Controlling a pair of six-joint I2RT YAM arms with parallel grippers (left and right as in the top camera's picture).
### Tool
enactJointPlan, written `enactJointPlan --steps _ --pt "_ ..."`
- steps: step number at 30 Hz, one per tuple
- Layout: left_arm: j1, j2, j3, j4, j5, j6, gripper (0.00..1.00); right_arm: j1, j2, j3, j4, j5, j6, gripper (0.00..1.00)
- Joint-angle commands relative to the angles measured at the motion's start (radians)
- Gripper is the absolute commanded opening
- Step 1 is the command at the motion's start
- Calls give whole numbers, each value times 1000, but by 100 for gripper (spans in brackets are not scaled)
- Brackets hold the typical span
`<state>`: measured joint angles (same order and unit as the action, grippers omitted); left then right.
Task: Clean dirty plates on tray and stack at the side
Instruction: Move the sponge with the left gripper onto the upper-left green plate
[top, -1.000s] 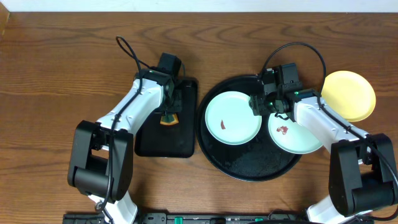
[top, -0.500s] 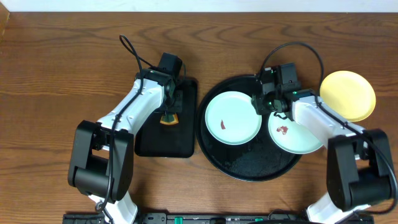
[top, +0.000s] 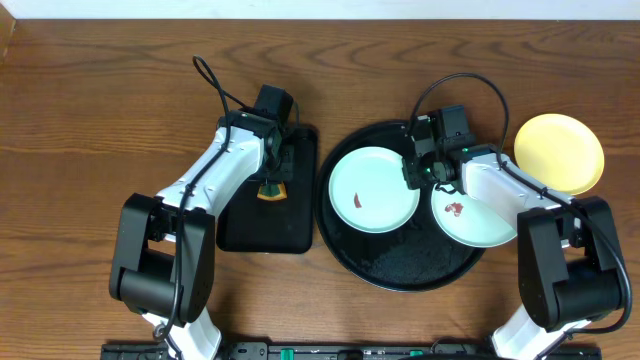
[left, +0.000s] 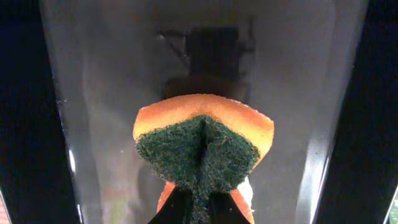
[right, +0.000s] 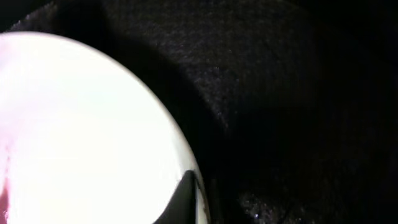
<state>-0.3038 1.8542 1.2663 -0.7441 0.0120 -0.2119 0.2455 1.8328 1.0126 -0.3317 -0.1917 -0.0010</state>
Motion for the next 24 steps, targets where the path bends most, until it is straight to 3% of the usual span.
enactJointPlan --steps 1,16,24 --pt "-2 -22 35 -2 -12 9 8 4 2 5 5 16 0 1" --pt "-2 -21 34 48 -12 9 8 -19 -61 12 -3 177 135 1" --pt "-2 -21 34 58 -14 52 8 -16 -61 12 -17 184 134 1"
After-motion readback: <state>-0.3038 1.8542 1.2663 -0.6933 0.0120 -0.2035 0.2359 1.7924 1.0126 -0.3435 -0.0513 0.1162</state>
